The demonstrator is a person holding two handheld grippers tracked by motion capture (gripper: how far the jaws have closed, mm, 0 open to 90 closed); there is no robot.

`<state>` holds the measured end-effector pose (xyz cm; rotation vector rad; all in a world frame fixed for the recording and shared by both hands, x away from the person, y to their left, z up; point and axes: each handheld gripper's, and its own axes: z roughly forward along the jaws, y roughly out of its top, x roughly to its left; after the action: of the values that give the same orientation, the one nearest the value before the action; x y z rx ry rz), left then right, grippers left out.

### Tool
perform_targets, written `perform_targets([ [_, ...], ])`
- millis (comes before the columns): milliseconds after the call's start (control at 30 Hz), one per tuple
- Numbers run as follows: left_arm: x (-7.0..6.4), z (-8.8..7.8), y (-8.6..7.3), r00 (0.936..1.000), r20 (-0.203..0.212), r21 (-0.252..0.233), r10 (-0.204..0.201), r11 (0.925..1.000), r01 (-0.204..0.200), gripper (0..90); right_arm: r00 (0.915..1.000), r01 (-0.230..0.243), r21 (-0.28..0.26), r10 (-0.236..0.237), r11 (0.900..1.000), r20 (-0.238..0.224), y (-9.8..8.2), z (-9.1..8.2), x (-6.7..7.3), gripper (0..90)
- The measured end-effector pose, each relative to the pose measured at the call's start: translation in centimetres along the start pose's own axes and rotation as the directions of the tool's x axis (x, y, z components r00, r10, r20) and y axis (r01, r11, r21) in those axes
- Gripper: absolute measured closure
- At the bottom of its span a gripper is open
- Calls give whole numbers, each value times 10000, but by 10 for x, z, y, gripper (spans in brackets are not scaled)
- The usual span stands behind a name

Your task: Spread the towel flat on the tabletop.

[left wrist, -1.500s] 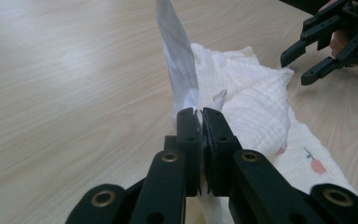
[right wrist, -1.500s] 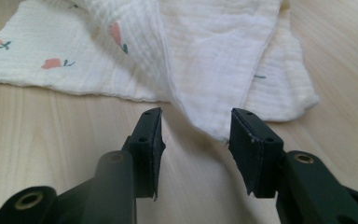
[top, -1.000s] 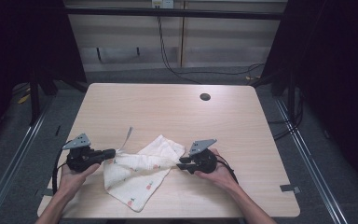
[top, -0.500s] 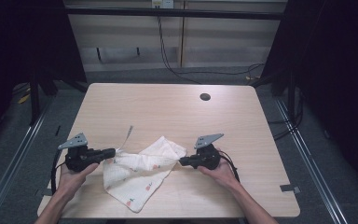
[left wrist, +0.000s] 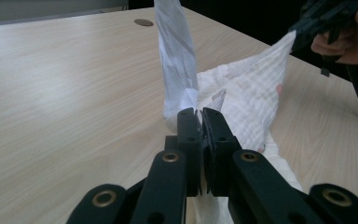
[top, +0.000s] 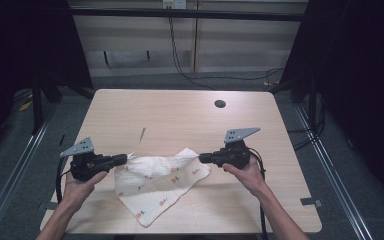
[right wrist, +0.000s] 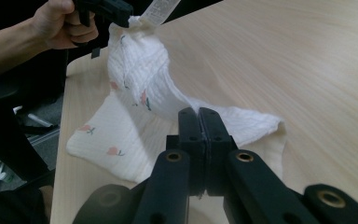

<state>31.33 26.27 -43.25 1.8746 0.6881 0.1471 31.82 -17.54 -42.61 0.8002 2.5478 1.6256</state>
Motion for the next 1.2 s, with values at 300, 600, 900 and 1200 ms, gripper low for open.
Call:
perform_targets([
  [300,-12,10,20,9988,237,-74,425,9991,-423,869,9981,153,-495,-123,9987,601,18,-46,5,890],
  [600,-25,15,50,9952,320,-687,928,9935,-905,870,9943,406,-888,-315,9952,1022,35,-83,11,891],
  [900,-49,0,83,9854,423,-1531,1649,9757,-1567,870,9863,872,-1327,-668,9873,1507,50,-115,33,890],
  [1200,-87,-22,99,9662,509,-2412,2526,9420,-2336,870,9857,1507,-2128,-1301,9654,1075,60,-150,78,890],
])
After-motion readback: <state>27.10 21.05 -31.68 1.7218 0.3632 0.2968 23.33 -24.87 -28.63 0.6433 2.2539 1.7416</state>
